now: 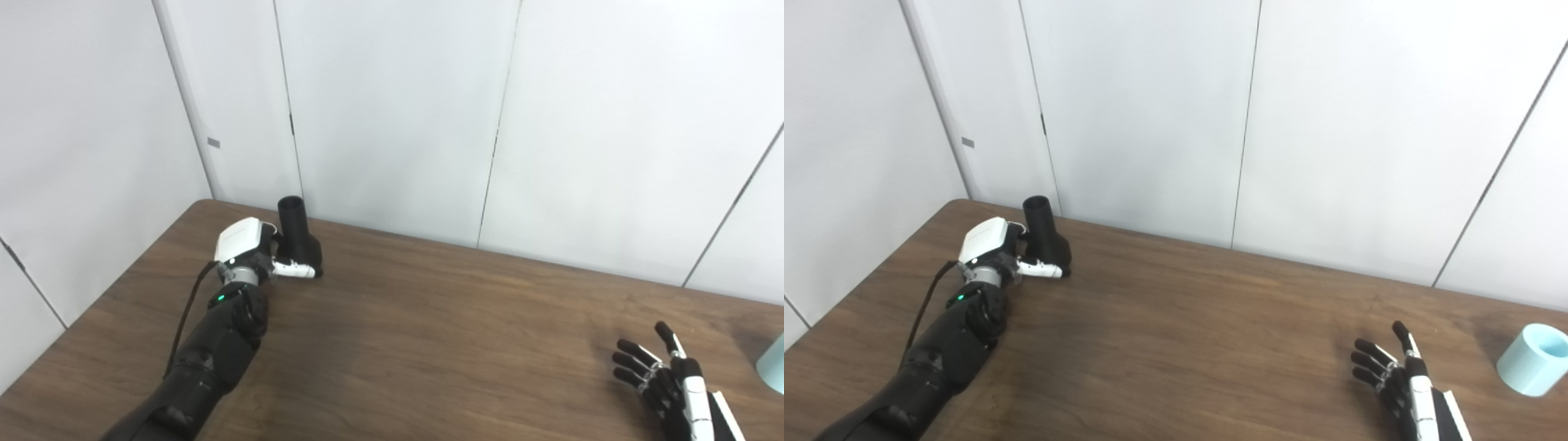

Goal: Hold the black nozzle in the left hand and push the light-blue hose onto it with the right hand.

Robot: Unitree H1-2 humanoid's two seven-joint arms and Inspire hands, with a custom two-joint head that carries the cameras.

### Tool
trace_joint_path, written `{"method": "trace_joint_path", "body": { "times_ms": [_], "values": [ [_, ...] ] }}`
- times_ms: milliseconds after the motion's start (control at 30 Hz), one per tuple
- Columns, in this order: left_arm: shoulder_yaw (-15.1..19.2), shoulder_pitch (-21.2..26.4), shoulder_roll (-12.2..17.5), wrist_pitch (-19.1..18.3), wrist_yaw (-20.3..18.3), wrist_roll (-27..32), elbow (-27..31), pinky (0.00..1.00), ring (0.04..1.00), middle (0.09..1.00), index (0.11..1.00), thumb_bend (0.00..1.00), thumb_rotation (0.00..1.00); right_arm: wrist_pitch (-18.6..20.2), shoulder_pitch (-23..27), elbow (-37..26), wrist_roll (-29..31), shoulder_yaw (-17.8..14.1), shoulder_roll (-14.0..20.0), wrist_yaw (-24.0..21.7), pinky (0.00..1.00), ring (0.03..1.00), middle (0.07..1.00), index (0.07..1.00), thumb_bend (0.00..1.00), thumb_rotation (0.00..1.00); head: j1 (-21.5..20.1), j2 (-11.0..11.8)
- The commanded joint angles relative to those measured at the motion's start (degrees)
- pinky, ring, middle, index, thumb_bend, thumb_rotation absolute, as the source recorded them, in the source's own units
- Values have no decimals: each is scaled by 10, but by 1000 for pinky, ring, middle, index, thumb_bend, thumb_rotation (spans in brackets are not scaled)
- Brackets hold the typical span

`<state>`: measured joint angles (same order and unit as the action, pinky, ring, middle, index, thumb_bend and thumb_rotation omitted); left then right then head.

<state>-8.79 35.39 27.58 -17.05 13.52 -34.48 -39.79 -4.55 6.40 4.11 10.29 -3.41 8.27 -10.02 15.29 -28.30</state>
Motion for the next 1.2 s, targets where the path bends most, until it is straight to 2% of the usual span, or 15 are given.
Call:
{"method": "trace_joint_path", "body": {
  "times_ms": [0,200,333,600,833,1167],
  "values": [
    [-7,16,13,8,2,-4,6,1000,921,760,483,527,51,-7,-8,-1,2,3,-7,-1,762,783,792,986,416,1000,0,0],
    [-15,14,14,2,-2,-7,15,1000,871,701,482,522,50,-8,-9,-3,1,4,-7,-2,761,781,788,983,417,1000,-3,-3],
    [-14,11,12,-2,2,-7,21,1000,858,694,482,522,50,-5,-9,-6,-2,5,-7,-1,757,780,788,984,418,1000,-4,-4],
    [-27,-2,10,22,30,-15,26,1000,841,693,482,522,49,-3,-9,-6,-1,5,-8,-2,750,776,781,977,420,1000,-12,-8],
    [-48,-27,6,20,51,-49,70,1000,814,662,481,523,49,5,-10,-12,-12,8,-10,7,742,769,782,965,416,1000,-21,-14],
    [-67,-66,-7,40,75,-84,123,1000,816,688,482,524,51,-2,-8,-9,-24,12,-12,9,719,756,777,964,433,1000,-34,-18]
  ]
}}
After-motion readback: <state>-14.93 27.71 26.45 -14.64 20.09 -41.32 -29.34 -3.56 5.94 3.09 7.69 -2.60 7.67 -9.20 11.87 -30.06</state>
